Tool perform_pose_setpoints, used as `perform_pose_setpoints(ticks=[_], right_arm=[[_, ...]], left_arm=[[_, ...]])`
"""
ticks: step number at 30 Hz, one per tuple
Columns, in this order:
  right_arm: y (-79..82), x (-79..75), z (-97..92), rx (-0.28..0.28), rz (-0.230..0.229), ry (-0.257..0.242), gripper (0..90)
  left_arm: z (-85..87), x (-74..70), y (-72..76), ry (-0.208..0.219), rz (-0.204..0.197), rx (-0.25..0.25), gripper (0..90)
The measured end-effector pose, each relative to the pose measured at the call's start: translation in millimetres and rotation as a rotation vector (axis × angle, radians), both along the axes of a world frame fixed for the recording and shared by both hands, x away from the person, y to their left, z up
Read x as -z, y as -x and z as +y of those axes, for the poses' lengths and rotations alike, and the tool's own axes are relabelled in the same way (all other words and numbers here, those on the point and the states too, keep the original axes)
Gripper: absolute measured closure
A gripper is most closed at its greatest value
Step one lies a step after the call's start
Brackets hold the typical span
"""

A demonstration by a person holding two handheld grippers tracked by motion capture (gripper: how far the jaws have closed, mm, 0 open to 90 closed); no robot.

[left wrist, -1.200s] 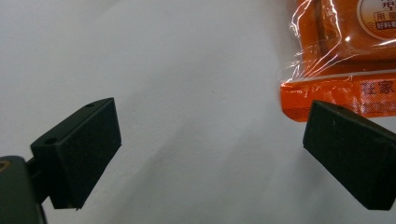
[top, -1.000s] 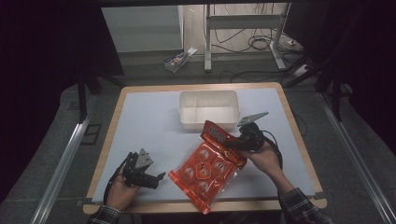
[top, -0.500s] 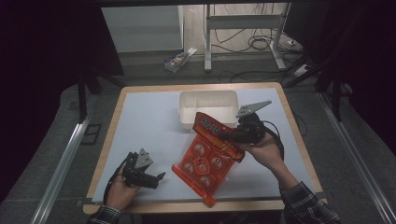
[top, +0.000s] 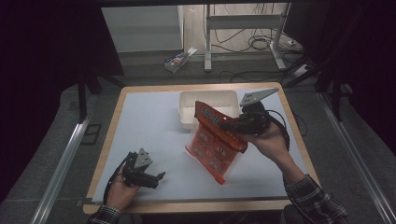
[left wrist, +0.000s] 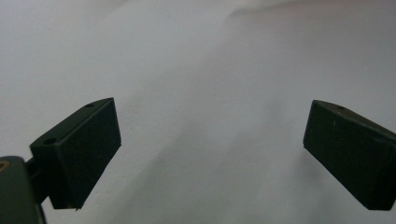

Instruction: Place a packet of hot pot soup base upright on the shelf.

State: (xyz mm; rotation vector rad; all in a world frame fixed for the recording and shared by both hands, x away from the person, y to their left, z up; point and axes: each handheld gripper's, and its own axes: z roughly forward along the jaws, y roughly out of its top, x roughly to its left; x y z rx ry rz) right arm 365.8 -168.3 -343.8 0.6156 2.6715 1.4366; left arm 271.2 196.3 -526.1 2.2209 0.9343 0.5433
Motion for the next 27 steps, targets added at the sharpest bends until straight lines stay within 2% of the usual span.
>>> perform_pose_setpoints(ticks=[7, 17, 27], right_arm=[[-7.1, -15.9, -4.3, 0.031, -0.038, 0.025, 88.7], [-23.0, -38.6, -19.2, 0.084, -0.055, 0.010, 88.7], [-42.4, -60.1, -20.5, 0.119, -0.086, 0.020, 88.6]], left_arm=[[0.3, -0.3, -0.1, 0.002, 0.002, 0.000, 3.8], [0.4, -0.3, -0.2, -0.001, 0.000, 0.000, 3.8], [0.5, -0.4, 0.1, 0.000, -0.002, -0.001, 3.8]])
